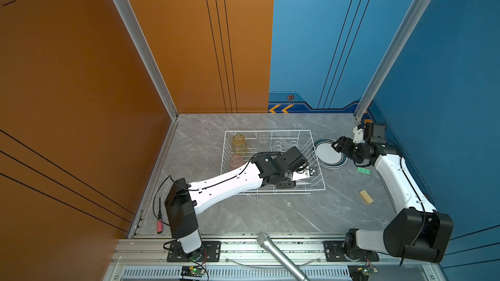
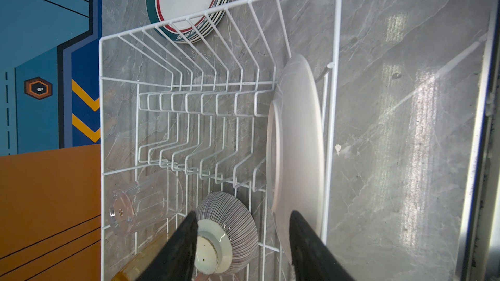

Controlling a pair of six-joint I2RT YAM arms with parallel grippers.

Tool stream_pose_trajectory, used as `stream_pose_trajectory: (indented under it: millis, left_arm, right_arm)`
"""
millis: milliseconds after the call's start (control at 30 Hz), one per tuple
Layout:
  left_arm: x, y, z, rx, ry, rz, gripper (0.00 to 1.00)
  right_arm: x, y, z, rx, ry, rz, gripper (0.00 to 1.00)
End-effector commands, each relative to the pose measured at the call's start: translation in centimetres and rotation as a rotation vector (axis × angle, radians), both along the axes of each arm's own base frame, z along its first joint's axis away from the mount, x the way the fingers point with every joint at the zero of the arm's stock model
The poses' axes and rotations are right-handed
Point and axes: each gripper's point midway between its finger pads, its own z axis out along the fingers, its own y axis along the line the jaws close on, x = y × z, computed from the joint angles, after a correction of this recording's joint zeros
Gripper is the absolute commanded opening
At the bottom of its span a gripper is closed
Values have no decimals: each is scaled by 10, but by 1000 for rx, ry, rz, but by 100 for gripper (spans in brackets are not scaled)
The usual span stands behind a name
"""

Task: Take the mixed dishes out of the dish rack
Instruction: 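Reach the left gripper down into the rack toward the upright white plate, then close the left gripper on the rim of the upright white plate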

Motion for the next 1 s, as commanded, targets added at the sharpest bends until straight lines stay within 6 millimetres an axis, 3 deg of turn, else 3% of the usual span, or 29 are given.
stream_pose_trajectory:
  millis: [0, 400, 600, 967]
  left_arm:
    - [-6, -10, 8, 1, -14, -50, 56]
    - [-31, -13, 31, -31, -49, -103, 56]
    - [-38, -17, 17, 13, 2, -122, 54]
    - [-26, -27, -2, 95, 22, -96, 53]
  right_arm:
    - [-4, -1, 2, -2, -13, 9, 78]
    - [-2, 0, 3, 26, -26, 2, 78]
    - [-3, -1, 4, 25, -29, 1, 78]
    - [-5, -7, 7, 26, -38, -11, 78]
